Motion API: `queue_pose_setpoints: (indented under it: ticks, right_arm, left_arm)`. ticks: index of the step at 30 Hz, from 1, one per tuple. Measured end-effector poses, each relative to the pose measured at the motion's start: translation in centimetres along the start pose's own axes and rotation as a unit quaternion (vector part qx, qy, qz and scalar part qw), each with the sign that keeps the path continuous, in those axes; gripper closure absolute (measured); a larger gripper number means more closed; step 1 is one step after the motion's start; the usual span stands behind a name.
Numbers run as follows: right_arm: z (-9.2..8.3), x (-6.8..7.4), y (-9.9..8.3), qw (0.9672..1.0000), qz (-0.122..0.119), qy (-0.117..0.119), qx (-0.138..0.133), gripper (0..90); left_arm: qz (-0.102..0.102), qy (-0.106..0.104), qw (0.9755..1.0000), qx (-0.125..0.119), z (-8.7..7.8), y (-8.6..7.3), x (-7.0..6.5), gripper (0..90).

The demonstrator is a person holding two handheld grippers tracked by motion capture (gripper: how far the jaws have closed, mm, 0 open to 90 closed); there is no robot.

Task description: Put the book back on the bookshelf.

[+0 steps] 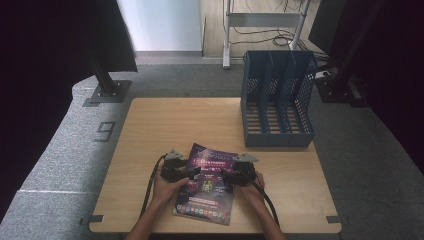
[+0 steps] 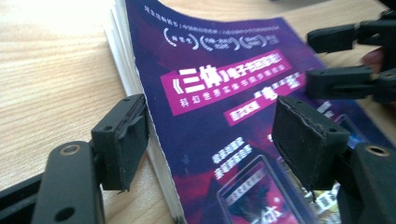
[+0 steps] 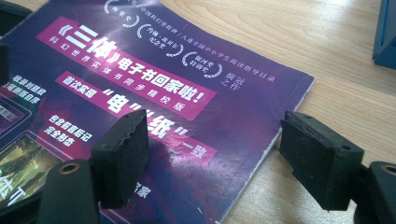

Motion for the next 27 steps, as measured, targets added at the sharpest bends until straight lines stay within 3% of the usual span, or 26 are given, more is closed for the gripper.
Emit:
queue_pose_setpoints:
  ticks: [3,5,6,8,11,27]
  right_arm:
    - [0.0,0.0,0.0,1.0,0.0,0.0,0.0,23.6]
    - [0.0,0.0,0.0,1.0,0.0,0.0,0.0,23.7]
    - [0.0,0.0,0.0,1.0,0.0,-0.001,0.0,23.7]
    - [0.0,0.0,0.0,1.0,0.0,-0.001,0.0,23.8]
    - [0.0,0.0,0.0,1.0,-0.001,-0.002,0.0,23.8]
    - [0.0,0.0,0.0,1.0,0.001,-0.002,-0.001,24.0]
  left_arm:
    - [-0.002,-0.018,0.9998,-0.008,-0.4,0.2,-0.3,29.6]
    - [-0.003,-0.043,0.999,-0.006,-0.5,0.3,-0.6,31.4]
    - [-0.003,-0.043,0.999,-0.006,-0.5,0.3,-0.6,32.3]
    - [0.022,-0.033,0.9992,-0.003,-0.3,0.2,-1.3,32.4]
    - [0.033,-0.02,0.9992,-0.003,-0.3,0.3,-1.5,32.9]
    - [0.017,-0.012,0.9998,0.006,1.2,0.4,-0.1,38.0]
Point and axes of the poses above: each handheld gripper's, and its own axes: z roughly forward along the jaws, y roughly out of its top, x roughly to its left, the point moved 2 cm from there along z, roughly forward along the jaws, and after that the axes turned 9 degrees about y, right-handed, at the moved point
